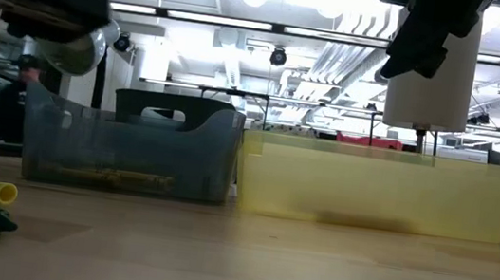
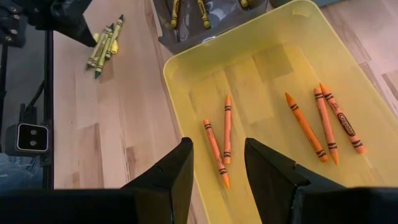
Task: Sort crayons
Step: Move the yellow crayon cup to the bottom left of the table
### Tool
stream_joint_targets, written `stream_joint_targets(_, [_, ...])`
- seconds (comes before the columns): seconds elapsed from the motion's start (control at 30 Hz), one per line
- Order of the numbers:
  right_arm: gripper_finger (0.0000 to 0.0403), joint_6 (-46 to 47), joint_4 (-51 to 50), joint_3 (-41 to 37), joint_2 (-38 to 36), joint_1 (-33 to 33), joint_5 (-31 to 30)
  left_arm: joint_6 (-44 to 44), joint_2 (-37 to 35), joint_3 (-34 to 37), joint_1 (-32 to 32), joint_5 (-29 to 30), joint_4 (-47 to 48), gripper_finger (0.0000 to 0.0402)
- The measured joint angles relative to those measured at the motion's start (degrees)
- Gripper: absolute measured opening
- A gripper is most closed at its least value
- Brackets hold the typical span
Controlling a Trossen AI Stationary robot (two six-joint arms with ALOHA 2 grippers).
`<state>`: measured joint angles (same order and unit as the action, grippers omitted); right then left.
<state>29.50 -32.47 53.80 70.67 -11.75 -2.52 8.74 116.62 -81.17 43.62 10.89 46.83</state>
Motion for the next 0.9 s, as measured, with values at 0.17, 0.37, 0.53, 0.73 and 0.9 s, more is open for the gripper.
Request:
stream_joint_targets(0.17, [0.0138,0.0,0.0,0.0,0.0,0.0,0.0,2.2,-1.5,0.0,-1.0,-0.1,2.4,0.0])
stream_joint_targets(0.37, [0.0138,0.0,-0.2,0.0,0.0,0.0,0.0,5.0,-2.6,0.0,1.4,-2.2,2.7,0.0])
stream_joint_targets(0.53, [0.0138,-0.4,-0.4,0.0,0.0,0.0,0.0,7.6,-2.1,0.0,5.5,-3.7,-0.6,0.0])
stream_joint_targets(0.73, [0.0138,-1.2,-0.3,0.0,0.0,0.1,-0.5,7.2,-1.9,3.0,7.1,-3.1,-5.1,0.0])
stream_joint_targets(0.9, [0.0138,-1.1,-0.1,0.0,0.0,0.1,-0.7,7.0,-1.8,3.5,5.4,-1.1,-3.0,0.0])
